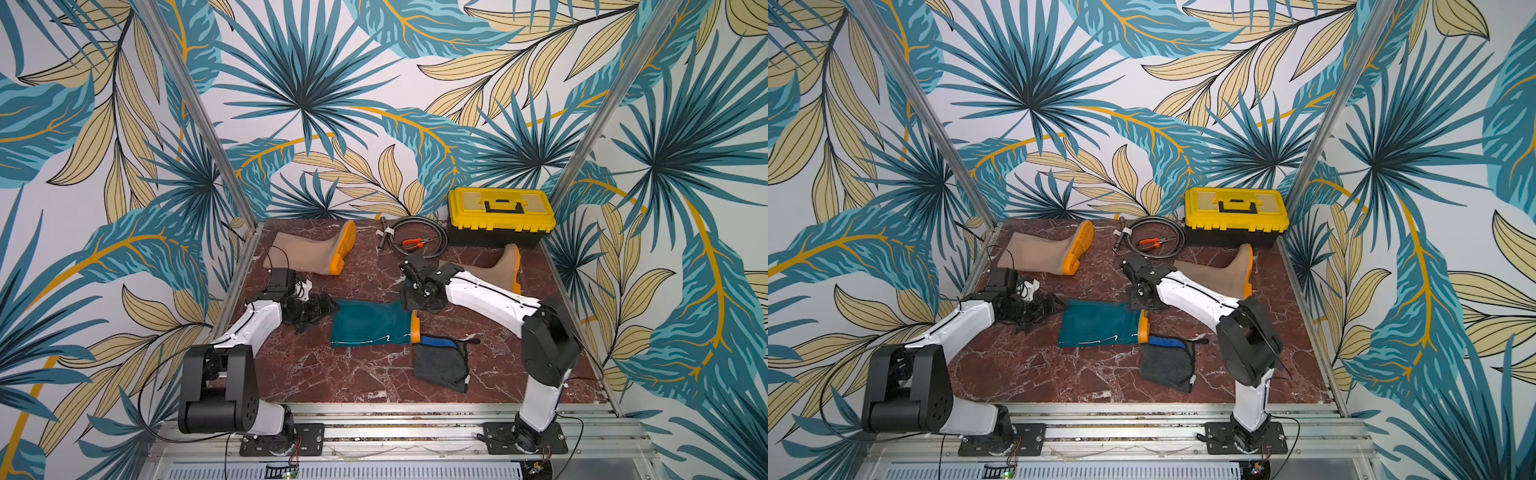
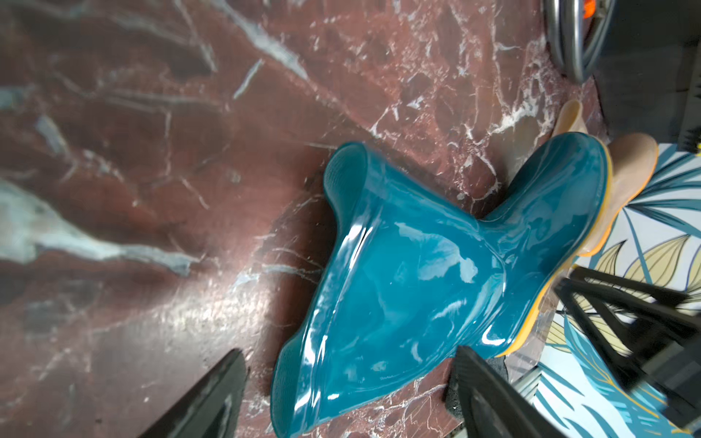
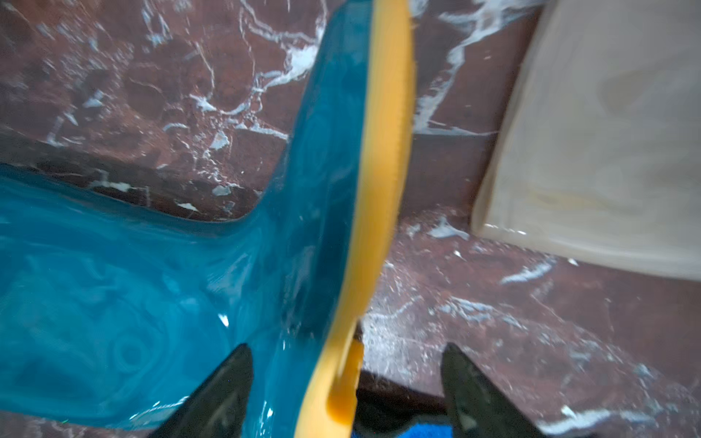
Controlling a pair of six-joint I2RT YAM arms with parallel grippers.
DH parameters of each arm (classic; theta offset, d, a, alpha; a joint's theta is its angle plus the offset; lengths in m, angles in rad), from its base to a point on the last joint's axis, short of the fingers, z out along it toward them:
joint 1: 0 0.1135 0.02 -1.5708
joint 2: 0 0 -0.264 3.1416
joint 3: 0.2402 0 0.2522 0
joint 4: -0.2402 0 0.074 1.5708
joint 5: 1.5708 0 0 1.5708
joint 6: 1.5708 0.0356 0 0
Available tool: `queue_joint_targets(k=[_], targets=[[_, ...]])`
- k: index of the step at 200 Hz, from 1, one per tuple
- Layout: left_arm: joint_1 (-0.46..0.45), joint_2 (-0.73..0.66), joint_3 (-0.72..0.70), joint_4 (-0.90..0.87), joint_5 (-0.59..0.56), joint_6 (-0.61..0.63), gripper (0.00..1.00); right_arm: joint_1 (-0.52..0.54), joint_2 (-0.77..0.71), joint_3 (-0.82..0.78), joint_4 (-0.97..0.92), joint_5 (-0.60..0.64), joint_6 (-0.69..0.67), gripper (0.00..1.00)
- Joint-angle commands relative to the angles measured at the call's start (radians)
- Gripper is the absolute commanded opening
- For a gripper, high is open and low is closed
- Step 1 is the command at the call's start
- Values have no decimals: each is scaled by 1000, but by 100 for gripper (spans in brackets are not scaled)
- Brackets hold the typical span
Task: Wipe the rubber boots with a cloth
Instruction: Move the rubber boot to the center of the board, then pick up the cleaning item at the center of the board.
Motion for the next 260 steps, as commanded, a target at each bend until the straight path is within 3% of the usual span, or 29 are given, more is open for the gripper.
queue_joint_targets(k=[1,15,48,79,130,143,163,185,203,237,260], targets=[[12,41,75,7,60,74,86,6,-173,-146,-73,32,53,90],[13,89,114,7,95,72,83,22,-256,-267,-56,7,126,99],[12,148,156,8,100,54,81,160,-309,-428,-21,25,242,100],[11,152,149,7,95,48,82,190,-203,-454,89,-13,264,99],[10,84,73,8,59,67,91,190,4,-447,54,-100,271,99],[11,77,57,6,34,72,99,190,28,-461,58,-111,264,86],[11,64,51,8,-7,67,99,190,20,-479,55,-89,261,35],[12,30,50,11,-44,96,99,185,-60,-520,57,-58,253,0],[25,30,53,24,-2,120,99,179,-170,-543,28,9,247,0],[87,94,24,110,147,57,78,163,-453,-563,-9,225,198,0],[95,122,17,140,145,37,76,154,-578,-516,1,299,105,0]])
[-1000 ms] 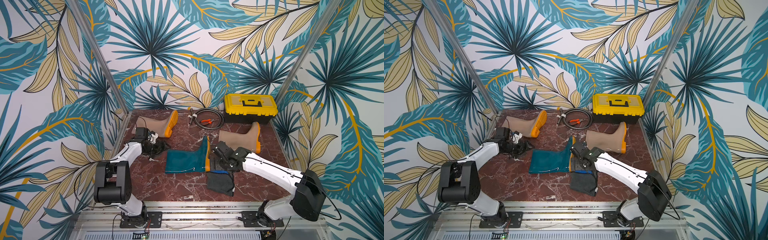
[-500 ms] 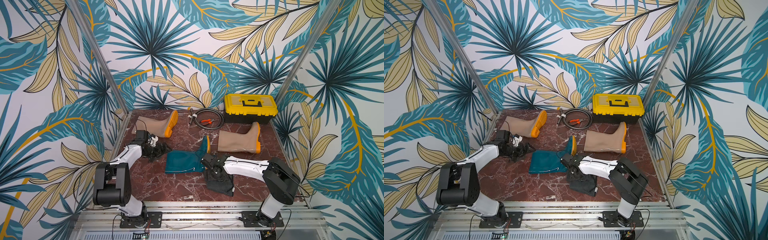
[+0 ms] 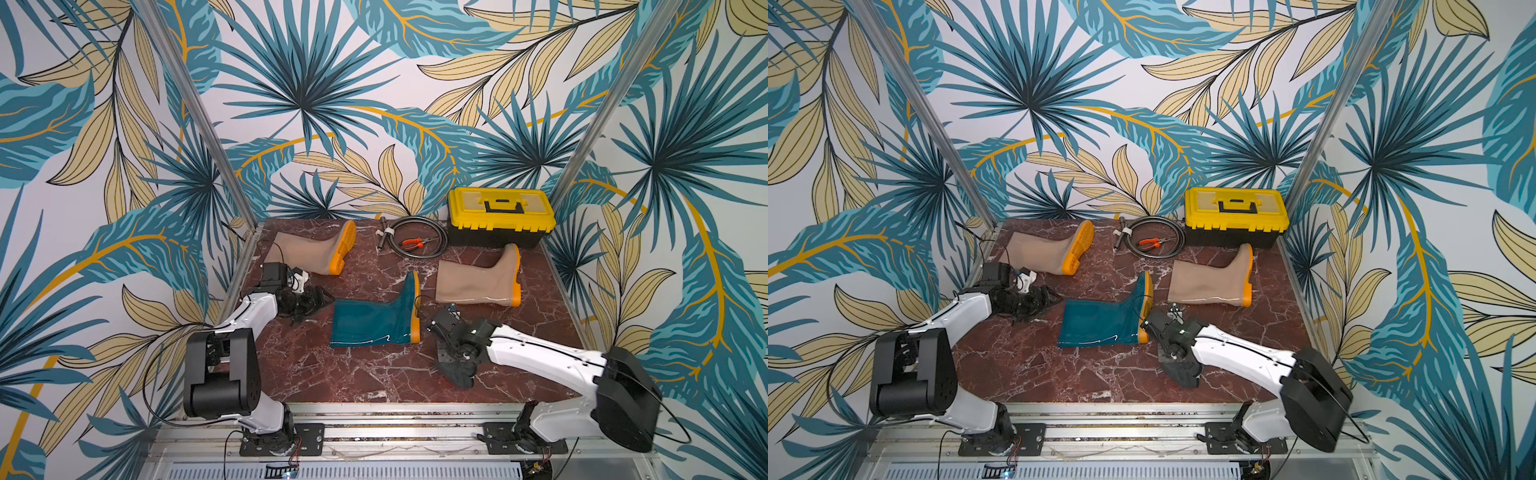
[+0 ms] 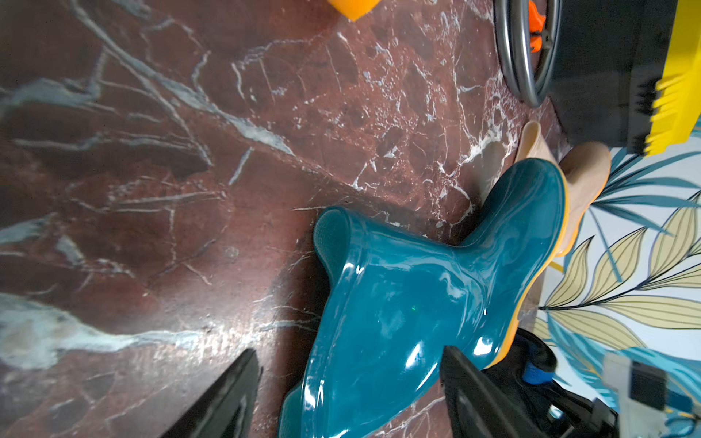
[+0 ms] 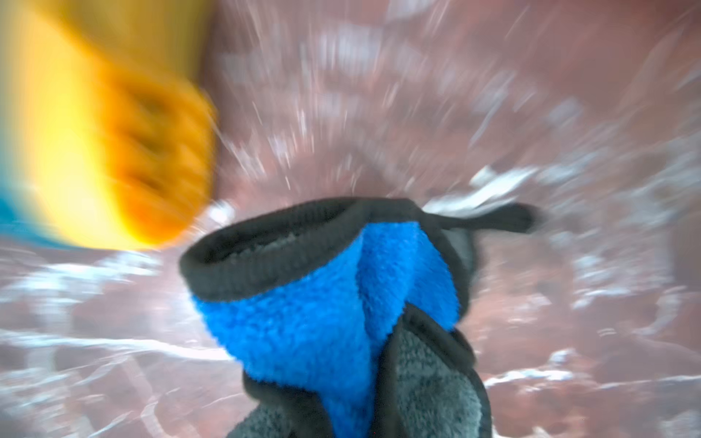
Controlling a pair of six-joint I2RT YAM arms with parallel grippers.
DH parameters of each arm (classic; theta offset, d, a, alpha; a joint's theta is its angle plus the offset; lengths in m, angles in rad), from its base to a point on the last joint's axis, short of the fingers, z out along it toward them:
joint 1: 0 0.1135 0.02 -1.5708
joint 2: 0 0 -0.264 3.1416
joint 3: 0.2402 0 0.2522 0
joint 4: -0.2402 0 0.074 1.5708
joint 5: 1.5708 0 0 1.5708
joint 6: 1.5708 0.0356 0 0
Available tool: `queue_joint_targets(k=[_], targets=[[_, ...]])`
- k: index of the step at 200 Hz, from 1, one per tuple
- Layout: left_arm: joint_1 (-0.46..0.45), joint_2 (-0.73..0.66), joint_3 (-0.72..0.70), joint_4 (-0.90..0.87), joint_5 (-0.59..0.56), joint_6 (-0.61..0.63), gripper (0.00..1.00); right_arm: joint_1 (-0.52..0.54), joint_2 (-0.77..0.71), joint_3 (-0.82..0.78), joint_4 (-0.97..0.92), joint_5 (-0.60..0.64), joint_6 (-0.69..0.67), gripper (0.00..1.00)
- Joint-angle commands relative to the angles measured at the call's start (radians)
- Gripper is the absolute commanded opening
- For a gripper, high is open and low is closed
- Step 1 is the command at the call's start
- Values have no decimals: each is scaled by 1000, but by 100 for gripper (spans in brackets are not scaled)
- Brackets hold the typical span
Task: Wipe the rubber boots with a cloth
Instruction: Pick up the cleaning item at the center of the board, then wipe the dirt off the rubber boot.
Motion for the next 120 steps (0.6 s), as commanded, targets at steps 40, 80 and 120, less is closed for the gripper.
queue_joint_targets(k=[40,80,120], targets=[[16,86,-14,114,40,-21,75,-16,-68,212,-13,146,-225,0],[-47,170,20,185,147,-59,63,-21,48,352,43,48,-272,0],[-139,164,-37,189,149,-96,51,-21,151,439,82,-66,-276,0]])
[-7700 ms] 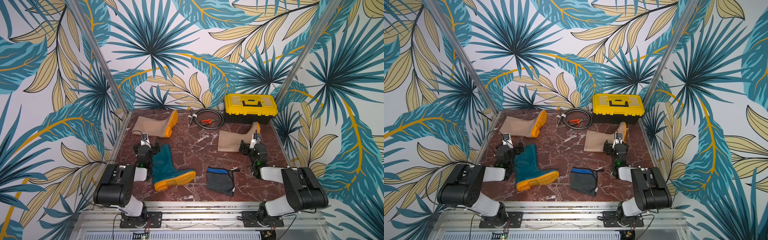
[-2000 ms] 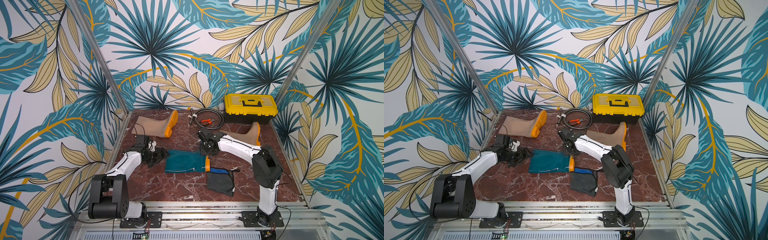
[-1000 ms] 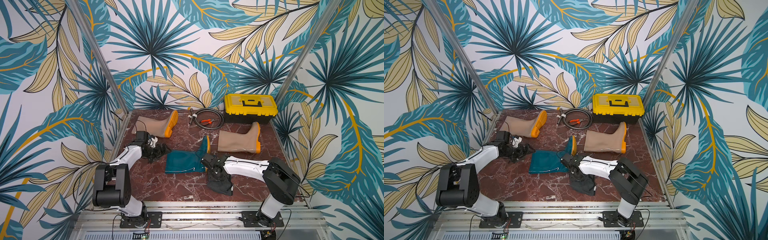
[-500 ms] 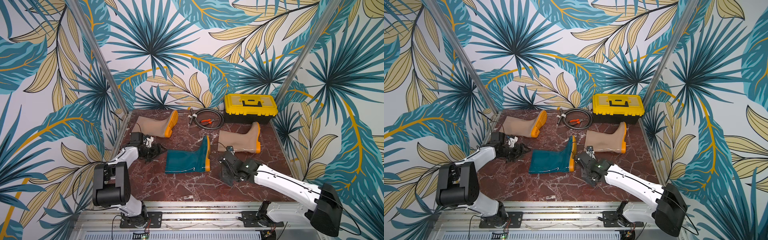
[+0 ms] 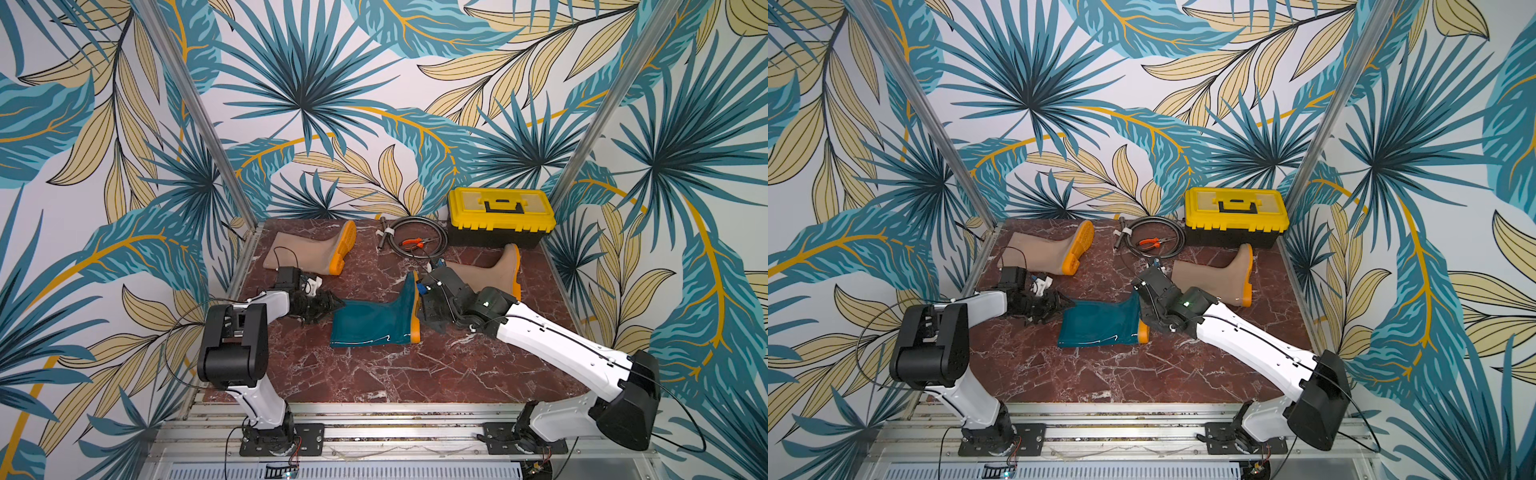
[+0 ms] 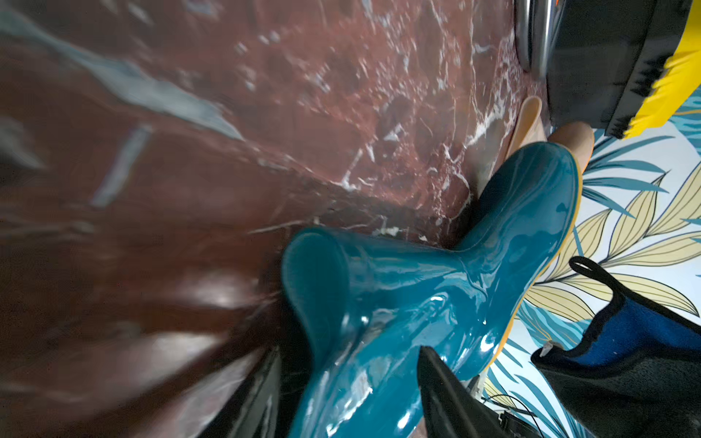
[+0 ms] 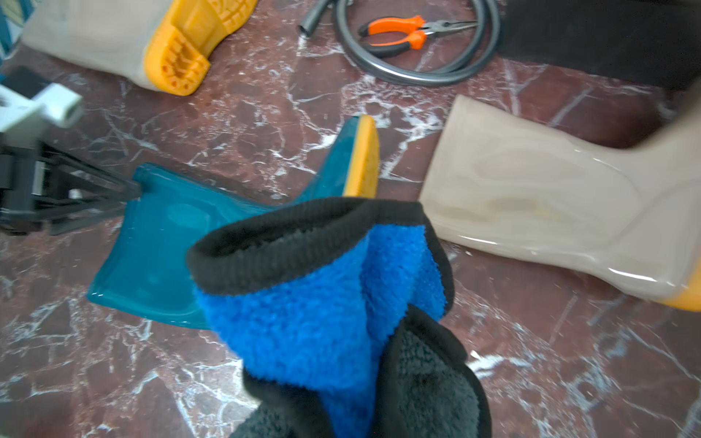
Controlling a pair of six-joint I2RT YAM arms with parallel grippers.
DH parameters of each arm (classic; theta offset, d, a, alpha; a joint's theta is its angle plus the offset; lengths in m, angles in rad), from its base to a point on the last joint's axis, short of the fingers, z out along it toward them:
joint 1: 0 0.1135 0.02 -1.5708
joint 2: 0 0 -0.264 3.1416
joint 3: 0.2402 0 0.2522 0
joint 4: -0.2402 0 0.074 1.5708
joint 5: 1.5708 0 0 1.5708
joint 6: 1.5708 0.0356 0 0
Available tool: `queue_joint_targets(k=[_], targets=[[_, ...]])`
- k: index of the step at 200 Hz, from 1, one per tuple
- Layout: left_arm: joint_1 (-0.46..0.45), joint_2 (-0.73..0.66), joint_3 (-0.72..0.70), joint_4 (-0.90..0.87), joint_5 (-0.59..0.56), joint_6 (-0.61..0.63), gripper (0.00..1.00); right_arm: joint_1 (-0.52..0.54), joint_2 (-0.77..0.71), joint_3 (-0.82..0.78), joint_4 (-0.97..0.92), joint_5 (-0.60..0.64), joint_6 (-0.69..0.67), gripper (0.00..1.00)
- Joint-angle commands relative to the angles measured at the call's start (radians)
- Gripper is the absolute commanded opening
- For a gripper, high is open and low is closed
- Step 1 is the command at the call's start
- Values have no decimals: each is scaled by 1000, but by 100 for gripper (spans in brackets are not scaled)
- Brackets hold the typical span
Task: Wipe the rubber boots with a cloth
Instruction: Wipe the dirt off the rubber boot.
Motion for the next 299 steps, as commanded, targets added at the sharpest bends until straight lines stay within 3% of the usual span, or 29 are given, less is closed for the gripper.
queue_joint_targets(k=[1,9,25,38,87,128,152,165,182,190,209,235,243,252,282,299], targets=[[-37,-16,-34,35,43,-30,51,-2,45,40,43,-85,-23,0],[-48,-26,-52,67,48,-42,44,-2,61,48,55,-108,-22,0],[-62,-65,-84,67,52,-63,13,-2,95,63,71,-153,-16,0],[-78,-128,-124,68,37,-78,0,-2,127,87,64,-195,-7,0],[-110,-340,-250,68,-38,-117,0,16,299,159,121,-397,48,0],[-111,-328,-271,122,-62,-125,0,44,538,325,270,-630,136,0],[-112,-309,-278,165,-65,-141,0,58,615,377,271,-645,131,0],[-112,-308,-279,169,-67,-143,0,61,642,381,240,-628,117,14],[-111,-309,-279,172,-69,-143,0,65,646,350,214,-588,104,51],[-112,-309,-279,172,-67,-142,0,66,644,329,214,-573,101,62],[-112,-307,-279,172,-59,-144,0,72,637,301,215,-568,95,72],[-112,-308,-279,171,-52,-150,0,103,660,315,205,-558,71,74],[-112,-310,-278,171,-50,-153,0,115,679,331,197,-557,67,71],[-112,-314,-276,171,-49,-155,0,123,700,346,187,-556,73,60],[-111,-337,-279,172,-54,-160,0,109,704,304,254,-554,146,0],[-112,-340,-288,170,-60,-148,0,67,652,261,229,-499,151,0]])
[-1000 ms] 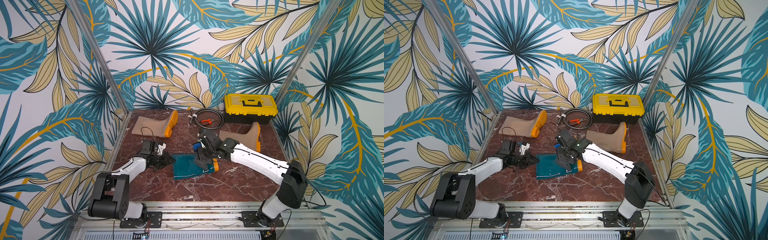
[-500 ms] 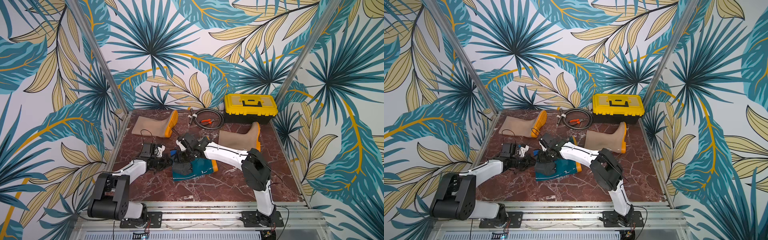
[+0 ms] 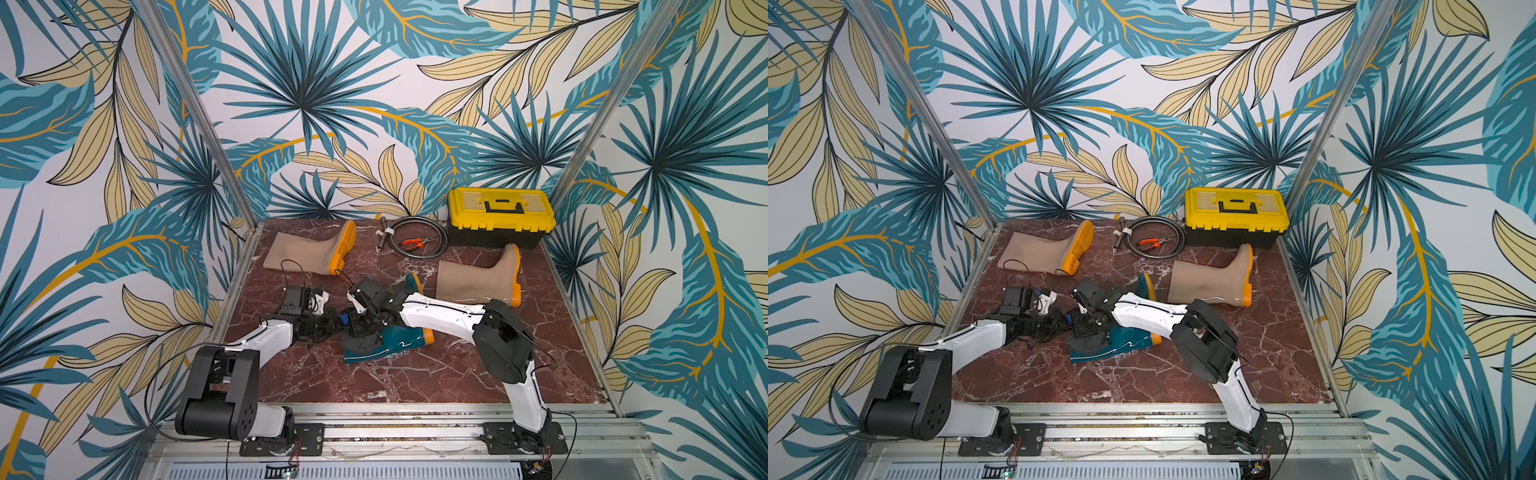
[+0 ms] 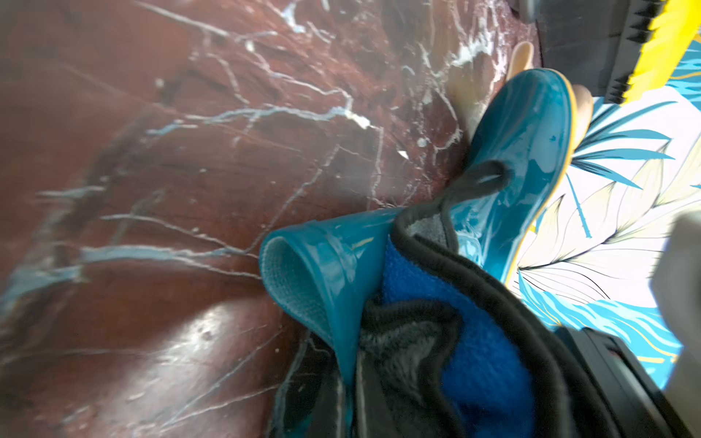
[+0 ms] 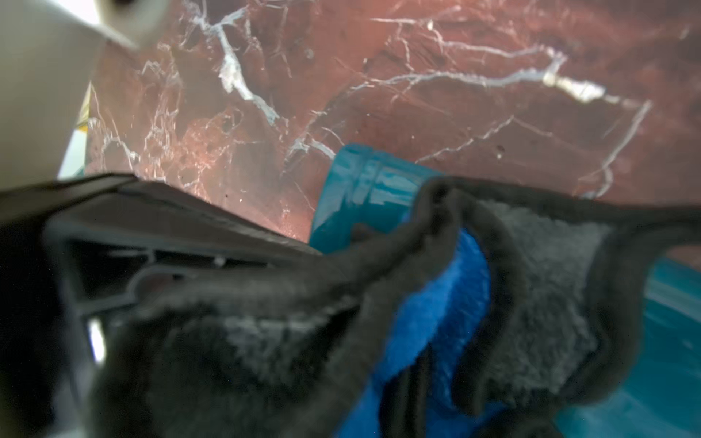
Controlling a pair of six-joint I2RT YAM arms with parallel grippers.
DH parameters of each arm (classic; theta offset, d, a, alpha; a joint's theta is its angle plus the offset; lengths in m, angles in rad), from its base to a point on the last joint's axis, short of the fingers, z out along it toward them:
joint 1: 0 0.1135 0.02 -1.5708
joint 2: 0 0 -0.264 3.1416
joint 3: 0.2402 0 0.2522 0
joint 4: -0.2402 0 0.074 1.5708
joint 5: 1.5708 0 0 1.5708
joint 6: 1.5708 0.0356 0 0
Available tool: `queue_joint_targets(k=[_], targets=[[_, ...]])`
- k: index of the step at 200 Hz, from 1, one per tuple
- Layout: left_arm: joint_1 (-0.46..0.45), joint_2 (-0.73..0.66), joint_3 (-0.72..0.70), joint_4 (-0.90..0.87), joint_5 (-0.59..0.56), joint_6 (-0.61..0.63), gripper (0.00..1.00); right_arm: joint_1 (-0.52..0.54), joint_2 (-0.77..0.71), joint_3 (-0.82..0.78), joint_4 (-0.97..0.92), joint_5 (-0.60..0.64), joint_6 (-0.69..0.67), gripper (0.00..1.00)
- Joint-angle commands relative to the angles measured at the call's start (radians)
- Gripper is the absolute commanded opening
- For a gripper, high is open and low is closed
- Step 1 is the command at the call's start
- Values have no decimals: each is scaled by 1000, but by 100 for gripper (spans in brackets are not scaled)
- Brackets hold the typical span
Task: Wipe the rubber boots with a cloth
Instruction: Wipe the dirt off the rubber boot.
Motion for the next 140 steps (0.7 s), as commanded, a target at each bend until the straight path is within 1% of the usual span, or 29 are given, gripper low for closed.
queue_joint_targets(k=[1,18,36,46,55,85,106,130,140], targets=[[-4,-35,-5,44,25,8,0,-45,-31,-67,-37,65,28,0],[-4,-27,-17,45,24,17,0,-97,-107,-102,-126,154,-29,0],[-4,-20,-25,45,28,40,0,-116,-136,-44,-264,209,-135,0],[-4,-16,-21,45,32,62,0,-114,-122,14,-322,174,-170,0],[-4,-13,-19,45,32,72,0,-111,-101,59,-350,132,-175,0],[-4,-24,-7,44,36,64,0,-71,6,155,-302,62,-148,0],[-4,-40,-8,44,31,61,0,-46,99,256,-271,-2,-127,0],[-4,-44,-12,44,27,58,0,-31,176,344,-294,-77,-154,0],[-4,-40,-11,45,26,58,0,-33,193,355,-334,-67,-175,0]])
